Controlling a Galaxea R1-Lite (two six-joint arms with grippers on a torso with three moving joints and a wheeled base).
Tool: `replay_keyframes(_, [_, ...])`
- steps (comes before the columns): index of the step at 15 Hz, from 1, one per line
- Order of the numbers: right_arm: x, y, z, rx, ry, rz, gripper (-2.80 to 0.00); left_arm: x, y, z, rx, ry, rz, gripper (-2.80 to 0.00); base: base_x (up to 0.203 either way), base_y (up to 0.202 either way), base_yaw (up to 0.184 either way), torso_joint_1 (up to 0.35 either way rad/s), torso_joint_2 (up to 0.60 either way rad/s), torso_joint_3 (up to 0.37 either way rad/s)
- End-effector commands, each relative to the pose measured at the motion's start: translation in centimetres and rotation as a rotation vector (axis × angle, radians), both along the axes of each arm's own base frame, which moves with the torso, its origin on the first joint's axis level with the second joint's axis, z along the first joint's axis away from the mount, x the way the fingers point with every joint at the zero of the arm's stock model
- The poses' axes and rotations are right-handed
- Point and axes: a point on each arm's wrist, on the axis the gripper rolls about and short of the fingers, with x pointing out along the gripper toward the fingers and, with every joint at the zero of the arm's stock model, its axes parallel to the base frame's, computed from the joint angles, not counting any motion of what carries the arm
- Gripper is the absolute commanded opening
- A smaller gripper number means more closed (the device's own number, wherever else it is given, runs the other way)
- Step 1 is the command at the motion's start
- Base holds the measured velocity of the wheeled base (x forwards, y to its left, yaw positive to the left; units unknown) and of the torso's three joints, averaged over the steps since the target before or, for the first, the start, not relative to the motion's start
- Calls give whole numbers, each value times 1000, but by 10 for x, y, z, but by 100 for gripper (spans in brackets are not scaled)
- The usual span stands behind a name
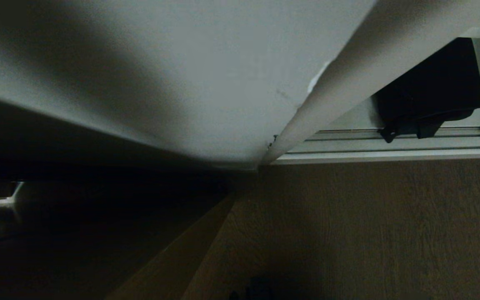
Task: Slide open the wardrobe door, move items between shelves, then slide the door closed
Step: Place the bag on the higher shelf
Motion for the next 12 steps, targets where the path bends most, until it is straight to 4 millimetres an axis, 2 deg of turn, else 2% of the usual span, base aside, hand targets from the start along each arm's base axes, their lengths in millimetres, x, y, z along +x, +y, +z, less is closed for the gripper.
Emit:
replay_keyframes(1, [0, 0, 0, 0, -2, 1, -280, 0, 0, 0, 0, 0, 1, -280, 0, 0, 0, 0, 0, 0])
replay_keyframes(12, [0, 0, 0, 0, -2, 1, -280, 0, 0, 0, -1, 1, 1, -280, 0, 0, 0, 0, 0, 0])
